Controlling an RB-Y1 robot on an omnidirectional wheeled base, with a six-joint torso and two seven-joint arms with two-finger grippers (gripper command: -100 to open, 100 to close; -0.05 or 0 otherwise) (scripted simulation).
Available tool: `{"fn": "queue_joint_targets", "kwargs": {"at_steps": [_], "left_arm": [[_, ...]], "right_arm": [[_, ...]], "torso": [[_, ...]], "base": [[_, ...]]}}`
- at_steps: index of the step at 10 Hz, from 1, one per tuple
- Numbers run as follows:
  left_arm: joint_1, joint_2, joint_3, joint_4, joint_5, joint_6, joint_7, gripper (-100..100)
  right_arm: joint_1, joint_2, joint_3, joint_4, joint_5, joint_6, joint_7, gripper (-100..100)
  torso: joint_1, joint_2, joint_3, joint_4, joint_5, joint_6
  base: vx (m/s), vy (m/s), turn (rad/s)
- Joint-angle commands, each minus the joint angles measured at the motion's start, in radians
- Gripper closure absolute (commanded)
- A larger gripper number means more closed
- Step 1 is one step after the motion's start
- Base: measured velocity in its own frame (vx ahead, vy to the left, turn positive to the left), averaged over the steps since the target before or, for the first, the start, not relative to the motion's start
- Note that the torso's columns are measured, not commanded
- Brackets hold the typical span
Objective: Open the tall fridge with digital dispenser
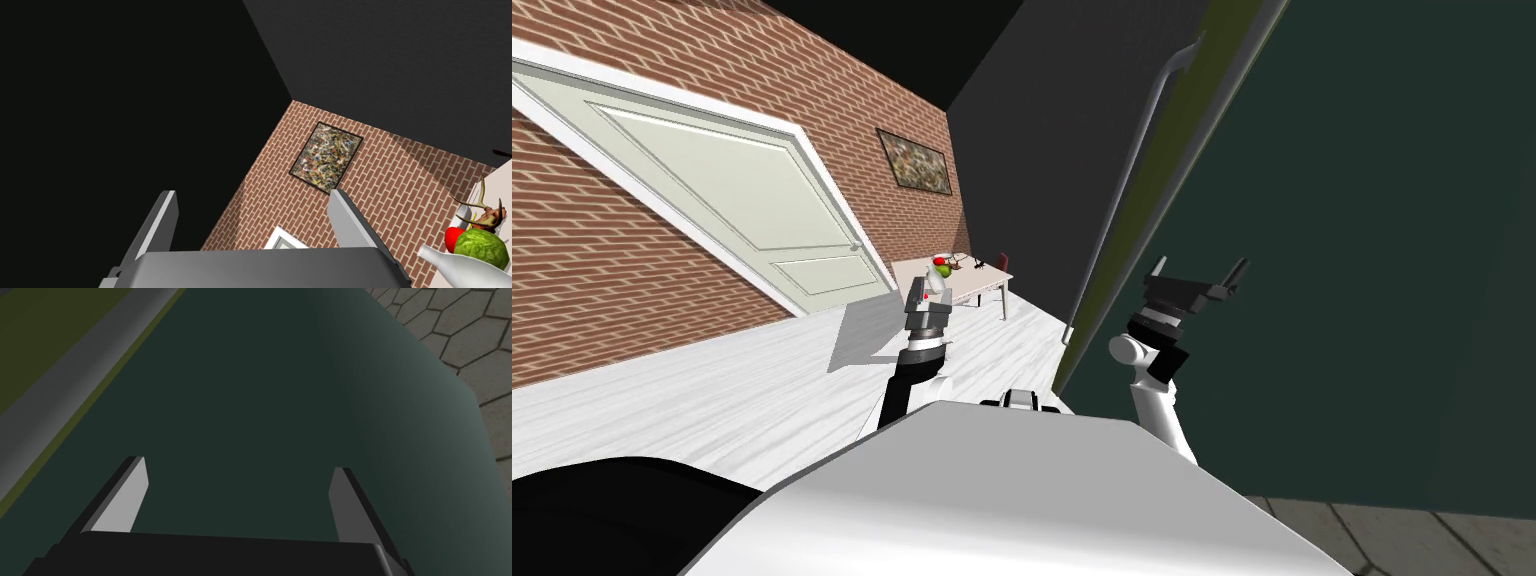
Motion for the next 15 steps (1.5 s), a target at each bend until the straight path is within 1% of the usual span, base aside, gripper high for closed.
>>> {"fn": "queue_joint_targets", "kwargs": {"at_steps": [1, 2, 3, 4, 5, 6, 7, 8, 9, 10, 11, 12, 13, 14, 15], "left_arm": [[0.000, 0.000, 0.000, 0.000, 0.000, 0.000, 0.000, 0], [0.000, 0.000, 0.000, 0.000, 0.000, 0.000, 0.000, 0], [0.000, 0.000, 0.000, 0.000, 0.000, 0.000, 0.000, 0], [0.000, 0.000, 0.000, 0.000, 0.000, 0.000, 0.000, 0], [0.000, 0.000, 0.000, 0.000, 0.000, 0.000, 0.000, 0], [0.000, 0.000, 0.000, 0.000, 0.000, 0.000, 0.000, 0], [0.000, 0.000, 0.000, 0.000, 0.000, 0.000, 0.000, 0], [0.000, 0.000, 0.000, 0.000, 0.000, 0.000, 0.000, 0], [0.000, 0.000, 0.000, 0.000, 0.000, 0.000, 0.000, 0], [0.000, 0.000, 0.000, 0.000, 0.000, 0.000, 0.000, 0], [0.000, 0.000, 0.000, 0.000, 0.000, 0.000, 0.000, 0], [0.000, 0.000, 0.000, 0.000, 0.000, 0.000, 0.000, 0], [0.000, 0.000, 0.000, 0.000, 0.000, 0.000, 0.000, 0], [0.000, 0.000, 0.000, 0.000, 0.000, 0.000, 0.000, 0], [0.000, 0.000, 0.000, 0.000, 0.000, 0.000, 0.000, 0]], "right_arm": [[-0.063, -0.001, -0.019, 0.010, -0.059, -0.015, -0.023, -100], [-0.096, -0.005, -0.037, 0.029, -0.097, -0.036, -0.050, -100], [-0.112, -0.005, -0.037, 0.029, -0.108, -0.036, -0.050, -100], [-0.140, -0.007, -0.055, 0.047, -0.144, -0.057, -0.077, -100], [-0.161, -0.007, -0.055, 0.047, -0.156, -0.057, -0.077, -100], [-0.196, -0.008, -0.075, 0.067, -0.194, -0.078, -0.105, -100], [-0.210, -0.008, -0.075, 0.067, -0.203, -0.078, -0.105, -100], [-0.236, -0.008, -0.096, 0.086, -0.240, -0.099, -0.133, -100], [-0.259, -0.008, -0.096, 0.086, -0.249, -0.099, -0.133, -100], [-0.284, -0.007, -0.118, 0.107, -0.288, -0.120, -0.161, -100], [-0.306, -0.007, -0.118, 0.107, -0.294, -0.120, -0.161, -100], [-0.332, -0.005, -0.141, 0.127, -0.327, -0.141, -0.189, -100], [-0.354, -0.005, -0.141, 0.127, -0.336, -0.141, -0.189, -100], [-0.385, -0.002, -0.165, 0.148, -0.372, -0.161, -0.216, -100], [-0.400, -0.002, -0.165, 0.148, -0.378, -0.161, -0.216, -100]], "torso": [[-0.001, -0.002, -0.003, 0.001, 0.001, -0.002], [-0.001, -0.003, -0.003, 0.000, 0.001, -0.001], [-0.003, -0.003, -0.004, 0.001, 0.001, -0.002], [-0.004, -0.003, -0.004, 0.001, 0.000, 0.000], [-0.007, -0.004, -0.006, 0.001, 0.001, -0.001], [-0.008, -0.005, -0.006, 0.001, 0.000, 0.001], [-0.011, -0.006, -0.008, 0.001, 0.000, -0.001], [-0.011, -0.006, -0.008, 0.001, 0.000, 0.001], [-0.013, -0.006, -0.009, 0.002, 0.000, 0.000], [-0.014, -0.007, -0.009, 0.002, -0.001, 0.002], [-0.016, -0.007, -0.010, 0.001, -0.001, 0.000], [-0.018, -0.009, -0.013, 0.001, 0.000, 0.001], [-0.023, -0.010, -0.016, 0.001, 0.001, -0.001], [-0.027, -0.012, -0.018, 0.001, 0.001, 0.001], [-0.031, -0.013, -0.020, 0.001, 0.000, -0.001]], "base": [[-0.026, -0.055, 0.231], [-0.059, -0.060, 0.364], [-0.044, -0.054, 0.196], [-0.056, -0.044, 0.320], [-0.062, -0.048, 0.199], [-0.058, -0.062, 0.386], [-0.053, -0.052, 0.202], [-0.066, -0.044, 0.261], [-0.051, -0.055, 0.189], [-0.061, -0.051, 0.330], [-0.057, -0.035, 0.203], [-0.071, -0.030, 0.289], [-0.074, -0.024, 0.188], [-0.083, -0.030, 0.293], [-0.058, -0.038, 0.190]]}}
